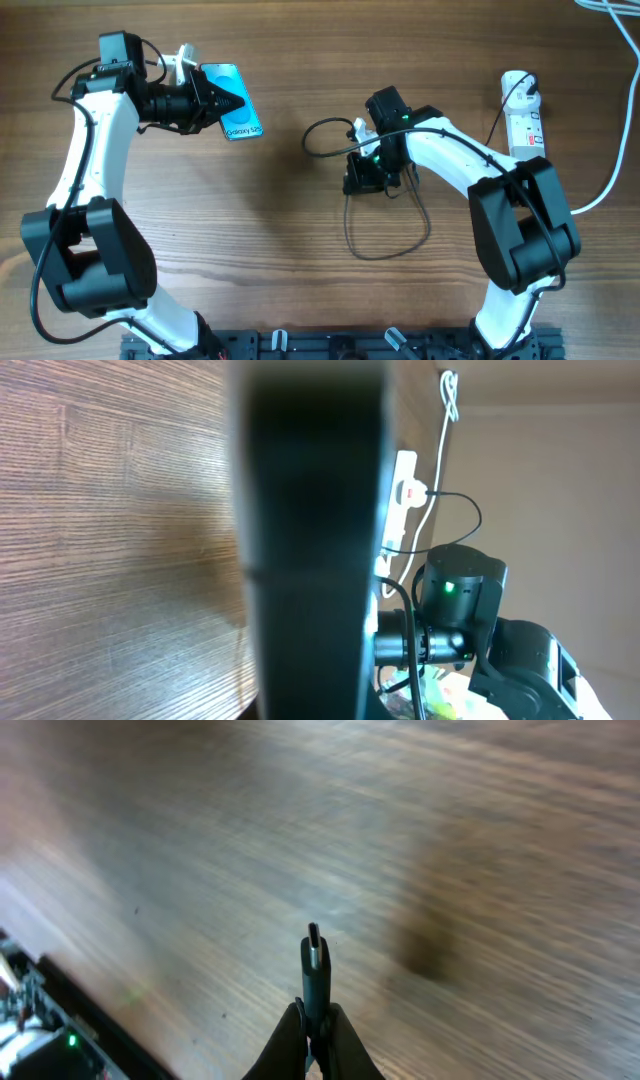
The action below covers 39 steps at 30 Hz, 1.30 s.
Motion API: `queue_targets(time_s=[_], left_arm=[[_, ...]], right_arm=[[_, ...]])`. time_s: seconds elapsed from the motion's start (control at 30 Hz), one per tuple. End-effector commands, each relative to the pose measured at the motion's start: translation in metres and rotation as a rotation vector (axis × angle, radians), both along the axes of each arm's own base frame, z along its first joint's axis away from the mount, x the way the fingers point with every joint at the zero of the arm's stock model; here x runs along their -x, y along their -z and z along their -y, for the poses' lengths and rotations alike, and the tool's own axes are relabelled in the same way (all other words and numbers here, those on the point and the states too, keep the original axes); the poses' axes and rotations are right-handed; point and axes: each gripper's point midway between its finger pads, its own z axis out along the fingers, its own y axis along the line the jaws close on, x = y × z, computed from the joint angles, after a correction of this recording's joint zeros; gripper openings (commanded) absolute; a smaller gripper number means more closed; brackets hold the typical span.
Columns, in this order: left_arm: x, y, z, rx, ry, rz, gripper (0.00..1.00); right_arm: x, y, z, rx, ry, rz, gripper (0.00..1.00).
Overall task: Plug charger to phone and switch on socket
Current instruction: 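Carry the USB-C plug with the right gripper toward the phone's bottom port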
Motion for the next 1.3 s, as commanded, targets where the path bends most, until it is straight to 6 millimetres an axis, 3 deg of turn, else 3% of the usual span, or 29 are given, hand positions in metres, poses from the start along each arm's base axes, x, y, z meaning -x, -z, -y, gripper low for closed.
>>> queue_targets(time_s=[0.0,0.13,0.23,0.33,0.77,0.93,1.03,1.13,1.27], left_arm=[[-0.002,-0.008,0.001,0.027,0.031,0.055,0.04],[-0.003,-0.009,0.001,0.027,0.032,0.058,0.04],[-0.001,-0.015,0.005,0.066,0.057,0.086,0.04],[0.004,-0.042,0.019,0.204,0.153,0.214,0.04],[0.013,-0.079,0.028,0.344,0.208,0.318,0.04],[0.018,-0.095,0.031,0.436,0.231,0.339,0.04],[0.021,-0.101,0.033,0.479,0.242,0.341,0.04],[0.023,-0.102,0.038,0.482,0.257,0.342,0.04],[0.028,-0.101,0.048,0.492,0.276,0.316,0.04]], right_arm=[[0.008,0.001,-0.007,-0.054,-0.063,-0.004,0.04],[0.009,-0.005,-0.016,-0.124,-0.109,0.016,0.04],[0.021,-0.030,-0.037,-0.343,-0.213,0.023,0.04],[0.031,-0.058,-0.052,-0.556,-0.297,0.045,0.04],[0.043,-0.144,-0.069,-1.076,-0.335,0.042,0.04],[0.048,-0.157,-0.072,-1.086,-0.353,0.042,0.04],[0.043,-0.158,-0.074,-0.985,-0.352,0.061,0.04],[0.042,-0.183,-0.074,-0.972,-0.387,0.153,0.05],[0.042,-0.199,-0.074,-0.852,-0.382,0.245,0.05]])
